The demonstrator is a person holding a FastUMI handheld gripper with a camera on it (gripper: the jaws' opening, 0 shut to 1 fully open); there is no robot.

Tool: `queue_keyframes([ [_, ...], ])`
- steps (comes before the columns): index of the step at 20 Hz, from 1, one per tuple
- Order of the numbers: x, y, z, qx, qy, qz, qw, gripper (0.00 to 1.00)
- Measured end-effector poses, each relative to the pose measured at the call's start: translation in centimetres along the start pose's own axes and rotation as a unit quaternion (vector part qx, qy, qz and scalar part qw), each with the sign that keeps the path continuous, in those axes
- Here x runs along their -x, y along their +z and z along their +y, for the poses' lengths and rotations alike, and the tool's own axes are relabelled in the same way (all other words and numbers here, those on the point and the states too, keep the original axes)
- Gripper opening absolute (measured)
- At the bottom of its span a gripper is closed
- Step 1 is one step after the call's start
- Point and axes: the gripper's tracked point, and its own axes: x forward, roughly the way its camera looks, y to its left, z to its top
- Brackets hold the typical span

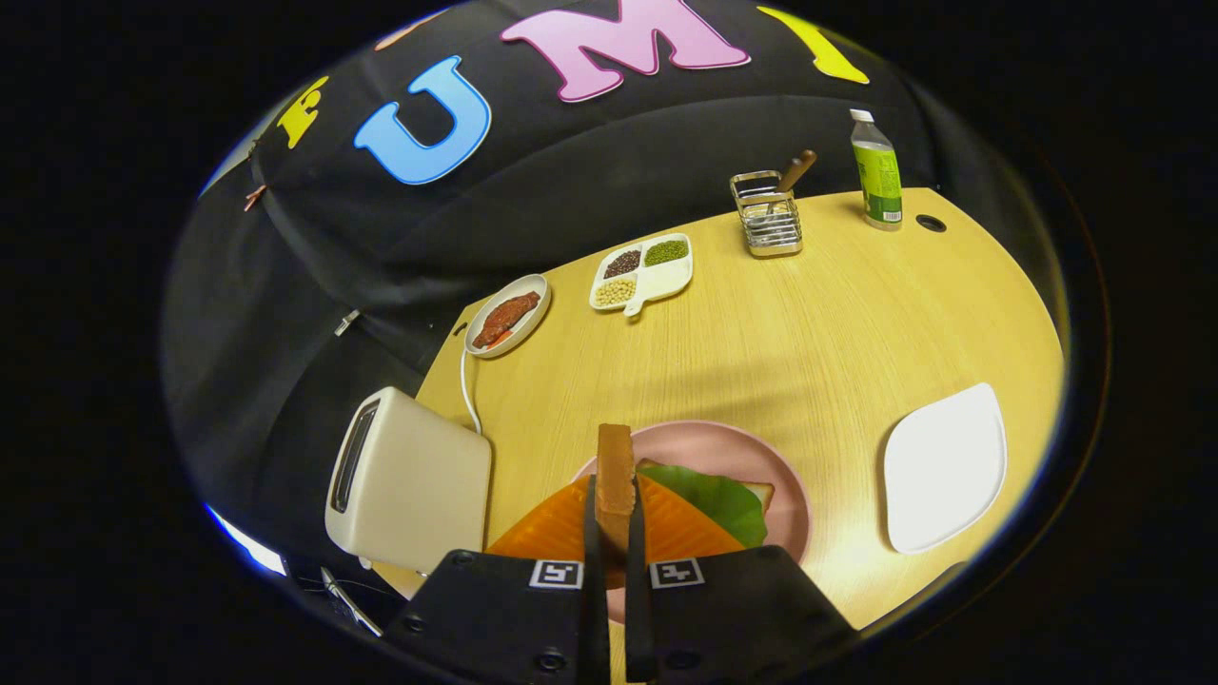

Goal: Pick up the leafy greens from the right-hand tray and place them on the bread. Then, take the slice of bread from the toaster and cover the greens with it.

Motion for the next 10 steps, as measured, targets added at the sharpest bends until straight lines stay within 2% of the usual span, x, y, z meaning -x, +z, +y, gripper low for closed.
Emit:
queue_keyframes([
  [2, 0.0, -0.1, -1.1, 0.001, -0.015, -0.001, 1.000, 0.11],
  [6, -0.1, -0.9, -3.2, 0.021, -0.053, -0.002, 0.998, 0.18],
  [10, 0.1, -1.2, -5.1, 0.046, -0.092, -0.003, 0.995, 0.40],
])
